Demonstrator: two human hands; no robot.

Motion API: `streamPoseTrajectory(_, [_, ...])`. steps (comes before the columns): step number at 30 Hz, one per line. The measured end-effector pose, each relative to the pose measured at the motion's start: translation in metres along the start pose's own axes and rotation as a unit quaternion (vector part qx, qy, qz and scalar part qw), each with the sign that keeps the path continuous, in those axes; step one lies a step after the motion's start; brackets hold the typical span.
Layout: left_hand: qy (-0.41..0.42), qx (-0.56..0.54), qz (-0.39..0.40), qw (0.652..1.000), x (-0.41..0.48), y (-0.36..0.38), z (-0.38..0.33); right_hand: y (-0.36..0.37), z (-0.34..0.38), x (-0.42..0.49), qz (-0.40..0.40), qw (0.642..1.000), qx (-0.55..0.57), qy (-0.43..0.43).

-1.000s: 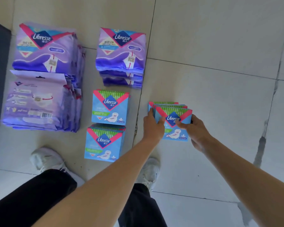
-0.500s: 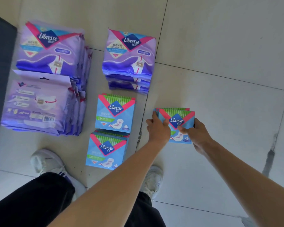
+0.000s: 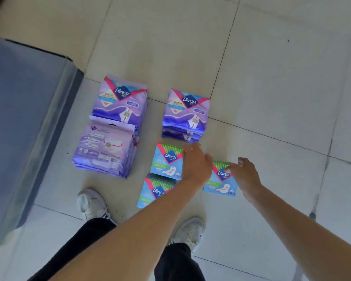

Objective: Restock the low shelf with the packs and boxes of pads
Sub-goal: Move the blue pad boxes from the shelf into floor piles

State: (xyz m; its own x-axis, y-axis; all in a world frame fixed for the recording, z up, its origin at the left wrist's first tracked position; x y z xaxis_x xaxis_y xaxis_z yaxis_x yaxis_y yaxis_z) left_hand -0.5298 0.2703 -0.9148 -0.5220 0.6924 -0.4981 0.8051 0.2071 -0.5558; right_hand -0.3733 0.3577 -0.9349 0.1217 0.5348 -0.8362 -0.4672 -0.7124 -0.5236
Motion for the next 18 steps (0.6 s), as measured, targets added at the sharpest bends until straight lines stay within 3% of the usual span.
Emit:
streamPoseTrajectory(7, [0.012,0.054,-0.054,0.997,-0.014,-0.173,-0.028,0.014,0.160,-0.143,-0.010,0.966,-0.187,-0.181])
streamPoseTrajectory(13, [-0.015,0.087,-0.133,0.987,-0.059,-0.354,-0.013,0.073,0.292,-0.282,-0.014,0.884,-0.325,-0.336])
streamPoseTrajectory(18, [-0.055,0.093,-0.205,0.973,-0.109,-0.482,0.020,0.139,0.366,-0.393,0.005,0.837,-0.349,-0.422])
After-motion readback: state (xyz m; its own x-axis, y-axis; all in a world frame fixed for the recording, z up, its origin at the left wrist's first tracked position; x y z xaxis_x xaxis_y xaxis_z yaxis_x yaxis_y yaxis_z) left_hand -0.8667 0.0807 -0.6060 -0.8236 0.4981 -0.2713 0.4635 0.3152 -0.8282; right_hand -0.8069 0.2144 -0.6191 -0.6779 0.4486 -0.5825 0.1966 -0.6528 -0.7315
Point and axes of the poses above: each hand's wrist, its own x-axis towards the middle knuckle, its own y-axis out of the palm, z = x × y, the point moved 10 cm from there along x, towards the middle knuckle, and after that the axes turned 11 degrees about y, right-handed, at the moved point
